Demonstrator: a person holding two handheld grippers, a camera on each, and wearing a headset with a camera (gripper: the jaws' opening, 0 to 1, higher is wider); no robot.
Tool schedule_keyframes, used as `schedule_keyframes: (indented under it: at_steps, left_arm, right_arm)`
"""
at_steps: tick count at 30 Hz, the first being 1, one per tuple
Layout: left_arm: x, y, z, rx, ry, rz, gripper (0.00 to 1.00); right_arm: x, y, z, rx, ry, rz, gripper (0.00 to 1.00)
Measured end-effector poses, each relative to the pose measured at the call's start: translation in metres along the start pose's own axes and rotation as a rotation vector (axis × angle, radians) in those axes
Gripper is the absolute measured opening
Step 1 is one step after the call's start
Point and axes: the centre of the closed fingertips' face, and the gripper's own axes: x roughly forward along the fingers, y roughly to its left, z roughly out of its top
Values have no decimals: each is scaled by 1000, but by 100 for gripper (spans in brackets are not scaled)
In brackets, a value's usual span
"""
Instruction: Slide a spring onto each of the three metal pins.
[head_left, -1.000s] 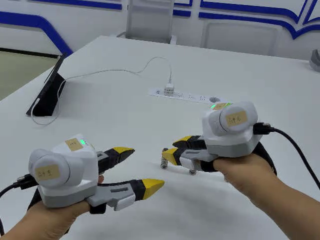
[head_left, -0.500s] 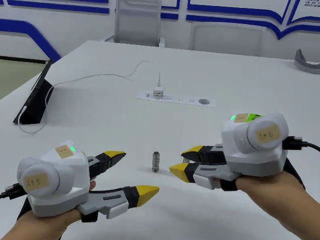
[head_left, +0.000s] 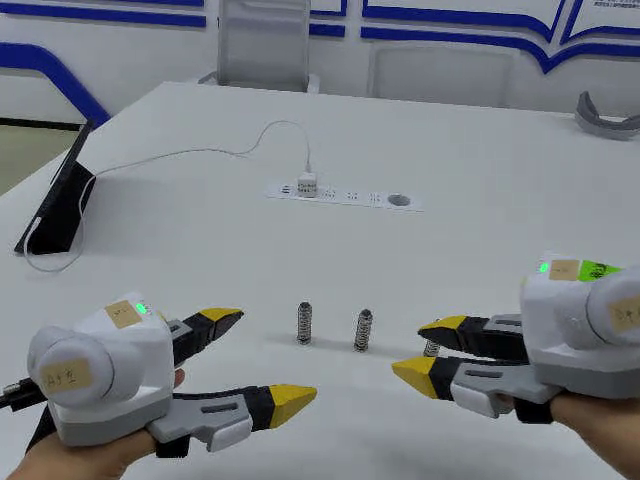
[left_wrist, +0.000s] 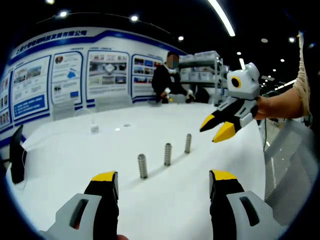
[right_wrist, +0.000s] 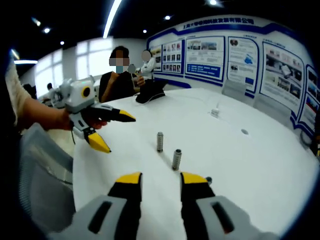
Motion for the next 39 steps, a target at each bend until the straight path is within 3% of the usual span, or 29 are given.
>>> schedule_keyframes:
  at_steps: [7,12,39]
  left_arm:
    - [1,1,-3,17,16,0,78]
    - [4,-2,-10,39,40,-5,80]
    - [2,3,-20,47,66,-3,85]
  right_arm:
    - [-21,-27,-20,23,-15,-63,41]
    - [-26,-39,-28,57,-42,-95,47]
    - [-23,-44,-33,48,-87,-101,64]
